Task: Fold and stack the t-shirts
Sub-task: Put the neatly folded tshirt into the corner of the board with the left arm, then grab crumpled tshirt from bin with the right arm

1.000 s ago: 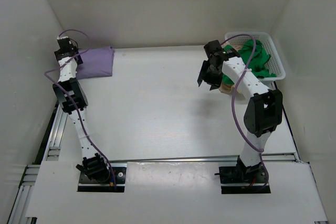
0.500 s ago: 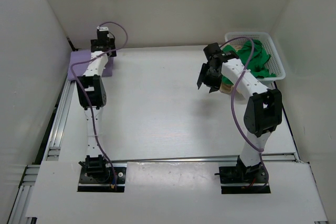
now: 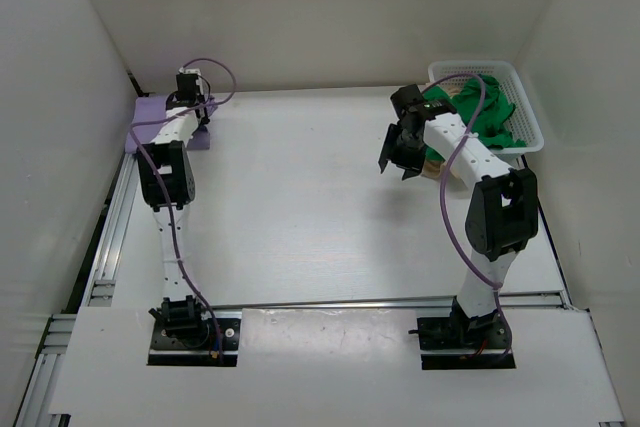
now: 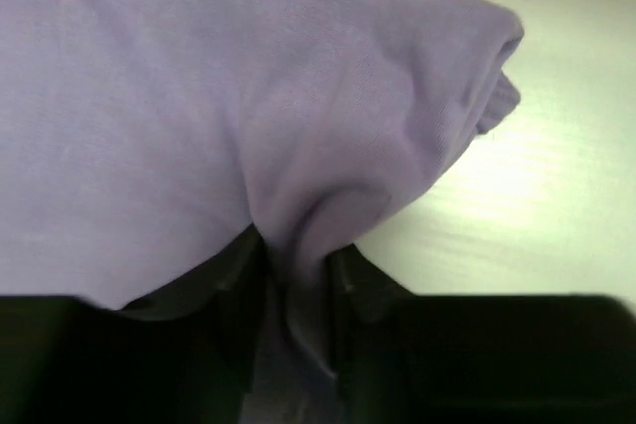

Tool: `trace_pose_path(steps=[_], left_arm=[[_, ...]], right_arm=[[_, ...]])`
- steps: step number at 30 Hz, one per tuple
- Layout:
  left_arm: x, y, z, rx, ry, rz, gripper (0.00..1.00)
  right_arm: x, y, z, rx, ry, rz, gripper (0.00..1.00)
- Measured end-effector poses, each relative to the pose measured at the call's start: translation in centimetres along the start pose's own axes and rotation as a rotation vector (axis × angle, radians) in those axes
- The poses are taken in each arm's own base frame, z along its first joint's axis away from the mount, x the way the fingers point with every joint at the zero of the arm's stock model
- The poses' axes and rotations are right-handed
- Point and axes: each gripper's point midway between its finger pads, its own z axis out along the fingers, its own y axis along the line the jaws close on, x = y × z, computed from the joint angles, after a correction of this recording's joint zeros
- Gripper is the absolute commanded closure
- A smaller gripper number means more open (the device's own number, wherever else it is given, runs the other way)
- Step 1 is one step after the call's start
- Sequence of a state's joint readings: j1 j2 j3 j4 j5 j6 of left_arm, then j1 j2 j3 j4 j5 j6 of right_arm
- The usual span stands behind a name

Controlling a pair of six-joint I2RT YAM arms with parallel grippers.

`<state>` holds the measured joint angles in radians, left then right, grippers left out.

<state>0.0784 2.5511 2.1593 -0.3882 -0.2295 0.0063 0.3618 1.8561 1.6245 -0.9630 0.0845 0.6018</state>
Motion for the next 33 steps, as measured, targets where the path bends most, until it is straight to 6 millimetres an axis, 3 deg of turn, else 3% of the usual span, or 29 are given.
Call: trace_pose_path(steps=[2, 5, 9, 14, 17, 20, 22, 25, 28, 31, 33], left_arm=[[0.3, -0.1, -0.3, 0.022, 0.004, 0.004, 0.65], [0.4, -0.3, -0.5, 0.041, 0.006, 0.006, 0.55], [0.4, -0.8, -0.5, 0.059, 0.005, 0.012, 0.49], [0.1, -1.7, -0.9, 0.072, 0.006, 0.013, 0.00], [0.1, -2.1, -1.2, 0.077, 0.011, 0.018, 0.00], [-0.2, -2.0, -2.2, 0.079, 0.024, 0.021, 0.00], [-1.4, -1.9, -3.6, 0.081, 0.012, 0.022, 0.00], [-5.5, -1.4, -7.4, 0.086, -0.065, 0.009, 0.00], [-10.9, -0.2, -13.9, 0.110, -0.193, -0.016, 0.00], [-15.0, 1.3, -22.9, 0.147, -0.332, -0.038, 0.00], [-17.1, 2.3, -28.4, 0.169, -0.410, -0.048, 0.00]], right_arm=[[0.0, 0.0, 0.0, 0.000, 0.000, 0.000, 0.39], [0.0, -0.1, 0.0, 0.003, -0.002, 0.000, 0.39], [-0.1, -0.2, 0.0, 0.008, -0.006, -0.001, 0.39], [-0.1, -0.3, 0.1, 0.013, -0.006, -0.002, 0.34], [-0.6, -0.3, -0.3, 0.011, -0.017, 0.002, 0.28], [-4.5, 0.0, -2.8, -0.021, -0.107, 0.031, 0.22], [-9.3, -0.1, -5.6, -0.056, -0.236, 0.070, 0.22], [-15.7, -3.2, -9.4, -0.039, -0.438, 0.181, 0.19], [-19.8, -8.7, -10.5, 0.031, -0.569, 0.346, 0.19], [-22.4, -14.3, -8.3, 0.113, -0.610, 0.507, 0.21], [-23.9, -16.7, -5.5, 0.153, -0.597, 0.577, 0.22]])
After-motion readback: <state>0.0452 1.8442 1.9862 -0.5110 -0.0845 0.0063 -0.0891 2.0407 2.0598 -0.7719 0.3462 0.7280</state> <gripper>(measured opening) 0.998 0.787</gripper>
